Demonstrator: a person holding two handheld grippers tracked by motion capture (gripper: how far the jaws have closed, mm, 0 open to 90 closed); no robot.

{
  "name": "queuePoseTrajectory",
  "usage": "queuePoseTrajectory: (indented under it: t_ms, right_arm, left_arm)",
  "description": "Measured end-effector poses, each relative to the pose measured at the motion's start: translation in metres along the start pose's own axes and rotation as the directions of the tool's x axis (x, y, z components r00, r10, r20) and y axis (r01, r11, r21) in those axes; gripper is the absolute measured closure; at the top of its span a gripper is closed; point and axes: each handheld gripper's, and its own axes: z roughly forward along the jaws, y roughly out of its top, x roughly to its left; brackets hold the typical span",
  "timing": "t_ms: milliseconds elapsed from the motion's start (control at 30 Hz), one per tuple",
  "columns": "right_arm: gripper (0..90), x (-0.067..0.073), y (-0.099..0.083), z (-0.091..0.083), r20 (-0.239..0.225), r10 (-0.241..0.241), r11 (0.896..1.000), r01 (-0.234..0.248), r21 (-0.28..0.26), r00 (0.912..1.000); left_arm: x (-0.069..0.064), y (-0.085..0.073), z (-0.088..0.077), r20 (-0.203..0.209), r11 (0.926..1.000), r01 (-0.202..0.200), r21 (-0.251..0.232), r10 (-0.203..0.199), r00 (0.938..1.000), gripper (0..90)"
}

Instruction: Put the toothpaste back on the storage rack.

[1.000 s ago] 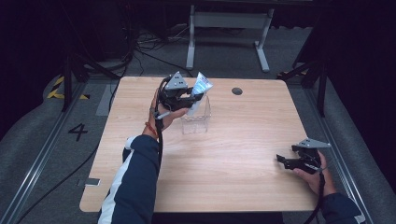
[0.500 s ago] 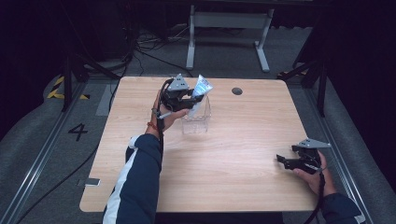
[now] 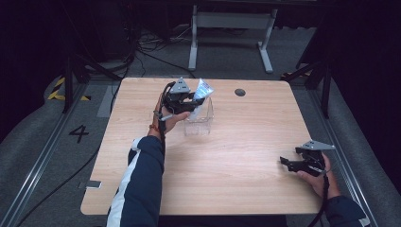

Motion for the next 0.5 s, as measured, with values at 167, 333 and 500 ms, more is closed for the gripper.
queuePoseTrajectory:
  t_ms: [167,333,500]
  right_arm:
    - [15.3,0.0,0.0,0.0,0.0,-0.001,1.0,0.001,0.001,1.0]
    - [15.3,0.0,0.0,0.0,0.0,-0.001,1.0,0.001,0.001,1.0]
    - [15.3,0.0,0.0,0.0,0.0,0.0,1.0,0.0,0.0,1.0]
  left_arm:
    - [0.001,-0.006,0.002,0.001,0.9999,0.001,0.017,-0.001,1.0,65.7]
    - [0.002,-0.01,0.002,0.005,0.9999,0.01,0.013,-0.01,0.9999,65.5]
    - [0.001,-0.014,0.004,0.006,0.9996,0.02,0.018,-0.02,0.9998,65.2]
